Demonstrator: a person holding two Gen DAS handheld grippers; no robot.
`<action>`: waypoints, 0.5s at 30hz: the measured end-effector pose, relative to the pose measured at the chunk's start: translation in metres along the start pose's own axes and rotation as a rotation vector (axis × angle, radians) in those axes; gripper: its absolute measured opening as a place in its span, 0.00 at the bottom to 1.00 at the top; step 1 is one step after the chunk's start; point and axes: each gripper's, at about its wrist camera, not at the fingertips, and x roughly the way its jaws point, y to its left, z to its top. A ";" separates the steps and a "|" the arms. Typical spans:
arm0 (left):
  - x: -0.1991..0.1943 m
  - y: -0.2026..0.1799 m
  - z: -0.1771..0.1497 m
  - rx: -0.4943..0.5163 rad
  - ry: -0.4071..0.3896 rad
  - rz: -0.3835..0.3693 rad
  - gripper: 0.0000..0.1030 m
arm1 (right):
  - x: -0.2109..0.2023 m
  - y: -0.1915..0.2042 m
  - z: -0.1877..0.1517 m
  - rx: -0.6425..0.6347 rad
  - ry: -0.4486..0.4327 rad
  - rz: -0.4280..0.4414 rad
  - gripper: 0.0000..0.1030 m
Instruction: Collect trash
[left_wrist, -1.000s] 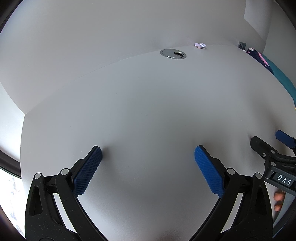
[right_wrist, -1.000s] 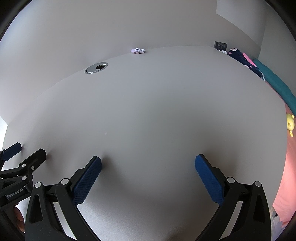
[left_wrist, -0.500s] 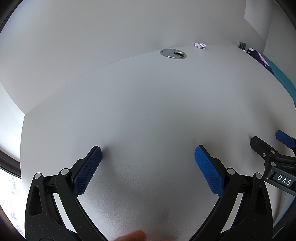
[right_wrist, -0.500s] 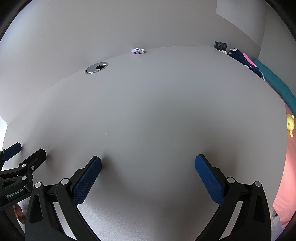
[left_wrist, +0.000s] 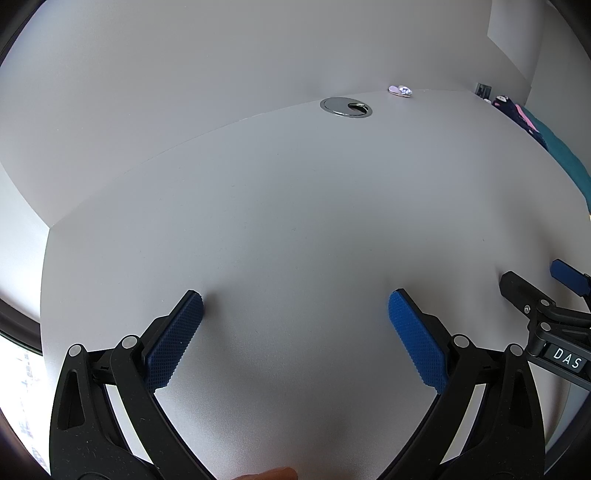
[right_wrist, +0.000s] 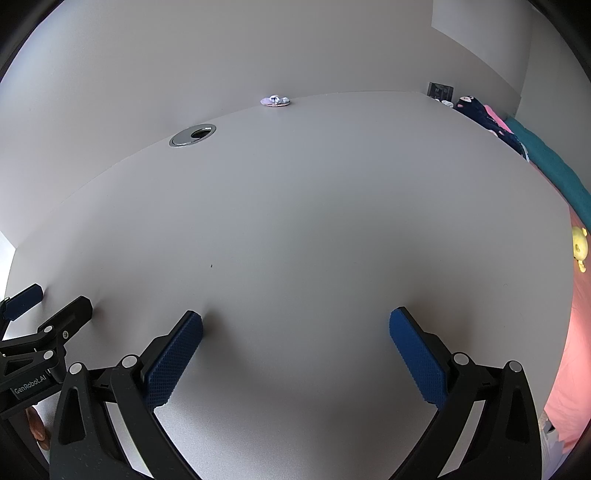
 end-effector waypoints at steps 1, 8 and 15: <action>0.000 0.000 0.000 0.000 0.000 0.000 0.94 | 0.000 0.000 0.000 0.000 0.000 0.000 0.98; 0.000 0.000 0.000 0.000 0.000 0.000 0.94 | 0.001 0.001 0.001 0.000 0.000 0.000 0.98; 0.000 0.000 0.000 0.000 0.000 0.000 0.94 | 0.001 0.001 0.001 0.000 0.000 0.000 0.98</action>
